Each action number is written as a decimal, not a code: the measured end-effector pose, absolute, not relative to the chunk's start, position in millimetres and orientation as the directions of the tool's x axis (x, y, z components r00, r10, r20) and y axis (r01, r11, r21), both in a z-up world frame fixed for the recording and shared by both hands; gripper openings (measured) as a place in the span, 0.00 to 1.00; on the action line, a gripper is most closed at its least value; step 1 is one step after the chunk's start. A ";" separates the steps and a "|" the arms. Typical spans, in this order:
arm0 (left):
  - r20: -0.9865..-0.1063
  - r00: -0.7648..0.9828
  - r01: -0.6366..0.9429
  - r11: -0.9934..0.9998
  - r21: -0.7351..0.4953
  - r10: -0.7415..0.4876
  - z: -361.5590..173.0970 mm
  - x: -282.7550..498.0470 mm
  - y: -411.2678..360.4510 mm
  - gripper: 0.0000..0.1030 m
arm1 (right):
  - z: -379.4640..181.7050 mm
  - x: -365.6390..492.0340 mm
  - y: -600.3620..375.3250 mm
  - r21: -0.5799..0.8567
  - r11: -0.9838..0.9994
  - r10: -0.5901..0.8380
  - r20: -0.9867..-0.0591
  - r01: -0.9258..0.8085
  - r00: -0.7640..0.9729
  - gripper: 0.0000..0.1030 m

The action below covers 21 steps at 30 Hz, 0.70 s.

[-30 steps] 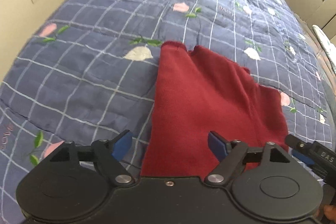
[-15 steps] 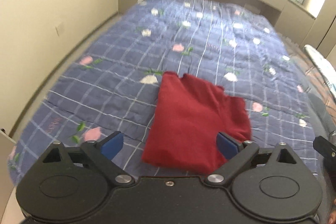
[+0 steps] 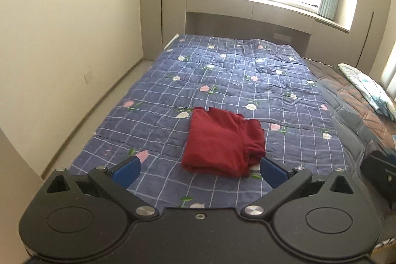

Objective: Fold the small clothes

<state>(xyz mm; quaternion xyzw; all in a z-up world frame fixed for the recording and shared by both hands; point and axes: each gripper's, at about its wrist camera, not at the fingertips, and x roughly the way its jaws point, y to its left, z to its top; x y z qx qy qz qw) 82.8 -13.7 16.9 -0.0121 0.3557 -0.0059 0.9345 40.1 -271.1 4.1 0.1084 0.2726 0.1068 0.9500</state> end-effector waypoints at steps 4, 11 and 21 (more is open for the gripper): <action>-0.667 0.745 -0.012 1.000 -0.006 0.005 20.2 52.2 -11.4 0.99 | 5.8 25.8 -264.7 0.263 0.953 0.274 -0.530 -0.152 0.803 1.00; -0.689 0.724 -0.040 0.999 0.003 0.031 19.6 29.6 -4.3 0.99 | 3.5 19.1 -259.3 0.243 0.957 0.273 -0.581 -0.157 0.766 1.00; -0.709 0.704 -0.056 0.998 -0.002 0.038 17.7 27.8 -0.7 0.99 | 1.1 21.5 -253.7 0.240 0.956 0.281 -0.600 -0.167 0.749 1.00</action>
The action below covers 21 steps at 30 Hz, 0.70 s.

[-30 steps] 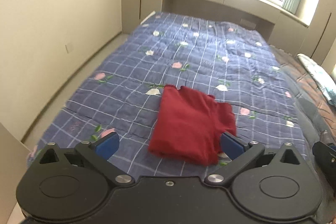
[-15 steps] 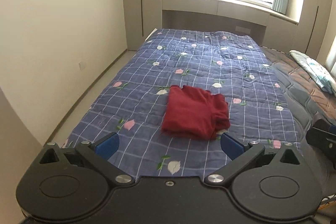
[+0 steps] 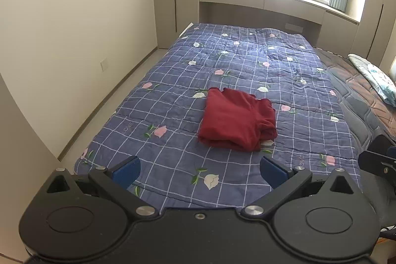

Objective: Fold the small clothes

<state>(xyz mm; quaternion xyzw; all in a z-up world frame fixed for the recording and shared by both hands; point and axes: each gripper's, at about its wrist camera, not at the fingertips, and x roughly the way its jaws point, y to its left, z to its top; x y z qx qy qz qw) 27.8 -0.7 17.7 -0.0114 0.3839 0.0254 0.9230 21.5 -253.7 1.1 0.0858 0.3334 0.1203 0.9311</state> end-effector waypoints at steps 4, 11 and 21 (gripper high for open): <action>-0.714 0.699 -0.062 0.998 -0.005 0.040 16.3 30.7 -1.1 0.99 | 1.1 22.8 -253.0 0.241 0.956 0.284 -0.607 -0.169 0.742 1.00; -0.722 0.691 -0.065 0.998 -0.009 0.039 14.1 32.2 -1.2 0.99 | -0.5 26.2 -250.3 0.242 0.954 0.290 -0.611 -0.175 0.737 1.00; -0.719 0.693 -0.074 0.997 -0.010 0.044 14.7 33.1 -0.1 0.99 | -0.1 28.7 -252.1 0.244 0.954 0.291 -0.614 -0.174 0.734 1.00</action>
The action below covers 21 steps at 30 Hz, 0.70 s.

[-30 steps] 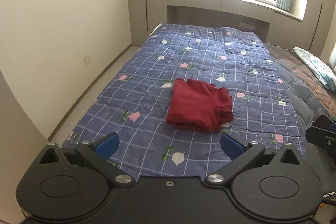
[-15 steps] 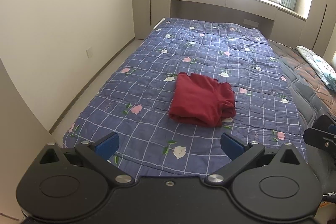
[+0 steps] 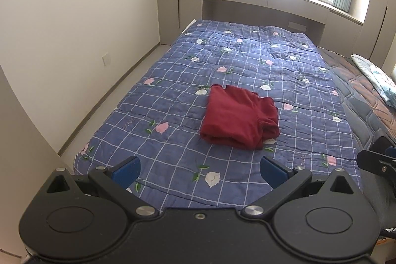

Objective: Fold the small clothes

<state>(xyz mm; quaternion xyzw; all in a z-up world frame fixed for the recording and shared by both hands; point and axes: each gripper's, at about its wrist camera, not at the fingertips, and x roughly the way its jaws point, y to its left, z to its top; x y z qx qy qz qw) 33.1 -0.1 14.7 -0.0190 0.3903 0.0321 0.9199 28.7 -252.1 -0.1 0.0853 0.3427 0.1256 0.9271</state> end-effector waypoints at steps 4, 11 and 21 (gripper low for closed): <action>-0.721 0.691 -0.075 0.997 -0.008 0.046 14.7 33.7 0.2 0.99 | -0.6 29.5 -252.7 0.249 0.953 0.293 -0.615 -0.172 0.732 1.00; -0.722 0.690 -0.079 0.997 -0.007 0.049 15.9 33.6 0.4 0.99 | 0.0 31.2 -253.4 0.249 0.953 0.295 -0.612 -0.175 0.734 1.00; -0.720 0.693 -0.079 0.997 -0.006 0.050 16.4 35.1 0.1 0.99 | 0.2 32.2 -254.0 0.251 0.952 0.294 -0.609 -0.174 0.736 1.00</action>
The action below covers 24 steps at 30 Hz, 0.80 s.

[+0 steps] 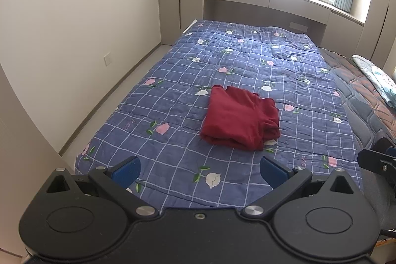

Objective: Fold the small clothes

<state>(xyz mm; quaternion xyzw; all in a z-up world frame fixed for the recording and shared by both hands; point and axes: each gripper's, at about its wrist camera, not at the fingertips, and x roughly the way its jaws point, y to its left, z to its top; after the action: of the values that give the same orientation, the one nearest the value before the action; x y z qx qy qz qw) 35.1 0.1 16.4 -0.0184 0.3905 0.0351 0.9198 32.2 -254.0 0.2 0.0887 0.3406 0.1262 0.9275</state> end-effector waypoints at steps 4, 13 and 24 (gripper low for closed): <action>-0.719 0.693 -0.080 0.997 -0.006 0.051 16.3 35.3 -0.5 0.99 | 0.3 32.2 -254.5 0.251 0.952 0.295 -0.610 -0.174 0.735 1.00; -0.721 0.691 -0.079 0.997 -0.006 0.051 16.1 36.3 -1.8 0.99 | -1.3 34.4 -254.9 0.255 0.952 0.296 -0.611 -0.171 0.734 1.00; -0.725 0.686 -0.084 0.996 -0.003 0.056 14.9 37.8 -4.0 0.99 | -3.5 40.2 -254.1 0.263 0.949 0.305 -0.613 -0.176 0.729 1.00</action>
<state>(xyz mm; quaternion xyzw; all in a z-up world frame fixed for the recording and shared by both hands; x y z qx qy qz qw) 37.8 -4.0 14.9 -0.0180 0.3944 0.0383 0.9180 40.2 -254.1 -3.5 0.0939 0.3446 0.1300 0.9249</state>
